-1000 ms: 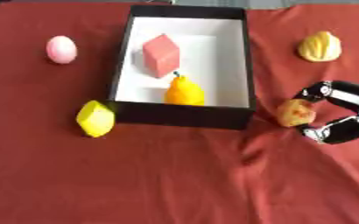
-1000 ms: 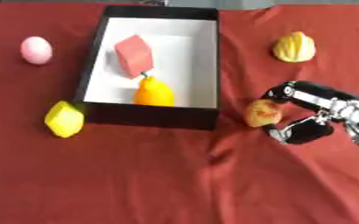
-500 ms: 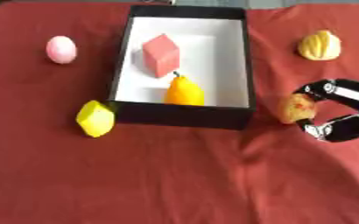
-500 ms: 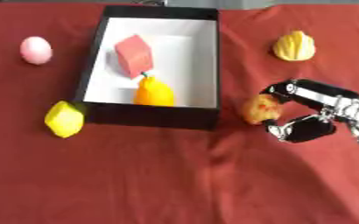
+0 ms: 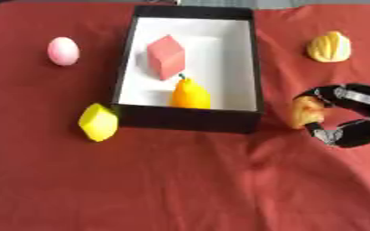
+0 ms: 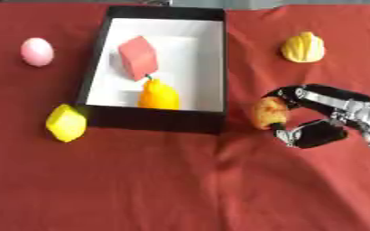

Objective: Pick up objects on the table and place them in the box.

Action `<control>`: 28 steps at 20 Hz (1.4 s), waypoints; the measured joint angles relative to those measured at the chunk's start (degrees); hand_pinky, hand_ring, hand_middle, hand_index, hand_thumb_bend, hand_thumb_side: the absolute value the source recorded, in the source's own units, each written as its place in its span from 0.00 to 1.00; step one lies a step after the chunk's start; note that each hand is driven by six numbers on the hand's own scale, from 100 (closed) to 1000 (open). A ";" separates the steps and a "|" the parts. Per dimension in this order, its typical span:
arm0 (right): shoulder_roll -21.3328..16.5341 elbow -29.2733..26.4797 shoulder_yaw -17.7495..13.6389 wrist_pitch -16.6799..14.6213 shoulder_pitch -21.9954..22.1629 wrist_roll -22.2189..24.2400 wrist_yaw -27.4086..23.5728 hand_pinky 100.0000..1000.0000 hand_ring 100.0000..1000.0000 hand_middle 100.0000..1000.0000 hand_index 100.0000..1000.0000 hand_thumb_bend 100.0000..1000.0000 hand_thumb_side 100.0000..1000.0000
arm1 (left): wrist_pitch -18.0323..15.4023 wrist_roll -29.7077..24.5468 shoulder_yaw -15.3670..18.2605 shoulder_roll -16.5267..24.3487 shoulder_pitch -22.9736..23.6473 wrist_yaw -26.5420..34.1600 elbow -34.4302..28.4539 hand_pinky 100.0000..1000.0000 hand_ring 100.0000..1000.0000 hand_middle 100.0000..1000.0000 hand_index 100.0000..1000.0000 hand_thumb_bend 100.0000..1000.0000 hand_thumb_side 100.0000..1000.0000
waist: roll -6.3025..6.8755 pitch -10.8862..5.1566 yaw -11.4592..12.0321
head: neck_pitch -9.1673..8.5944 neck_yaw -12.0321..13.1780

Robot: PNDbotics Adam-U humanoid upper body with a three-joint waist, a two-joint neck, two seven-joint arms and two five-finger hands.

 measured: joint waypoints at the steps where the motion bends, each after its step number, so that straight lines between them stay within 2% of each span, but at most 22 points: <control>1: 0.00 -0.05 -0.14 0.13 -0.30 -0.39 0.04 0.88 0.77 0.63 0.77 0.00 0.00 | 0.00 0.00 0.00 0.00 0.00 0.00 0.00 0.60 0.79 0.80 0.75 0.20 0.89 | 0.00 0.00 -0.02 | 0.00 0.01; 5: 0.01 -1.85 -1.59 1.04 -2.33 -2.17 0.45 0.87 0.76 0.62 0.76 0.00 0.00 | 0.02 -0.02 0.00 0.00 0.06 0.00 0.00 0.60 0.79 0.80 0.75 0.20 0.89 | -0.01 0.00 -0.10 | 0.00 0.02; 9: 0.04 -5.26 -3.83 2.59 -6.83 -3.41 0.56 0.87 0.74 0.61 0.74 0.00 0.00 | 0.03 -0.02 0.00 0.02 0.17 -0.02 0.00 0.60 0.79 0.80 0.75 0.20 0.88 | -0.05 -0.05 -0.12 | 0.00 0.01; 12: 0.81 -6.54 -4.34 3.88 -12.70 -2.67 1.45 0.86 0.74 0.61 0.74 0.00 0.00 | -0.02 0.02 0.00 0.04 0.41 -0.02 0.00 0.60 0.80 0.80 0.75 0.20 0.88 | -0.17 -0.39 -0.12 | 0.00 -0.07; 15: 4.32 -5.43 -3.66 4.88 -20.02 -0.85 4.12 0.86 0.74 0.61 0.74 0.00 0.00 | -0.03 0.03 0.00 0.07 0.56 -0.03 0.00 0.60 0.80 0.80 0.75 0.19 0.88 | -0.34 -0.54 -0.08 | 0.00 -0.47; 18: 10.25 -0.88 -2.07 4.37 -27.65 1.21 9.16 0.85 0.74 0.62 0.73 0.03 0.00 | -0.08 0.08 0.00 0.09 0.57 -0.05 -0.01 0.60 0.80 0.80 0.75 0.19 0.87 | -0.32 -0.85 0.28 | 0.00 -1.12; 21: 16.83 6.30 -0.33 2.38 -33.30 2.97 16.44 0.85 0.74 0.62 0.73 0.07 0.00 | -0.30 0.30 0.00 0.09 0.56 -0.07 -0.06 0.60 0.80 0.81 0.75 0.20 0.86 | -0.39 -0.90 0.95 | 0.00 -2.37; 24: 22.96 15.36 0.67 -0.10 -36.42 3.54 24.08 0.85 0.74 0.62 0.73 0.10 0.00 | -0.53 0.65 -0.02 0.10 0.46 -0.07 -0.36 0.60 0.80 0.81 0.75 0.21 0.86 | -0.51 -0.91 1.71 | 0.00 -4.10; 25: 24.85 18.63 0.78 -1.01 -37.14 3.44 26.30 0.85 0.74 0.62 0.73 0.11 0.00 | -0.58 0.84 -0.03 0.10 0.32 -0.05 -0.38 0.60 0.81 0.81 0.76 0.21 0.89 | -0.61 -0.91 2.00 | 0.00 -4.61; 26: 26.64 21.99 0.86 -1.97 -37.80 3.21 28.37 0.85 0.74 0.62 0.73 0.11 0.00 | -0.65 1.07 -0.03 0.10 0.10 -0.04 -0.42 0.60 0.81 0.81 0.76 0.21 0.85 | -0.76 -0.91 2.35 | 0.00 -5.08; 28: 29.93 28.34 0.86 -3.96 -38.72 2.30 32.14 0.85 0.74 0.63 0.73 0.13 0.00 | -0.88 1.54 -0.04 0.10 -0.07 0.03 -0.57 0.60 0.81 0.82 0.76 0.22 0.85 | -0.95 -0.91 2.98 | 0.00 -5.83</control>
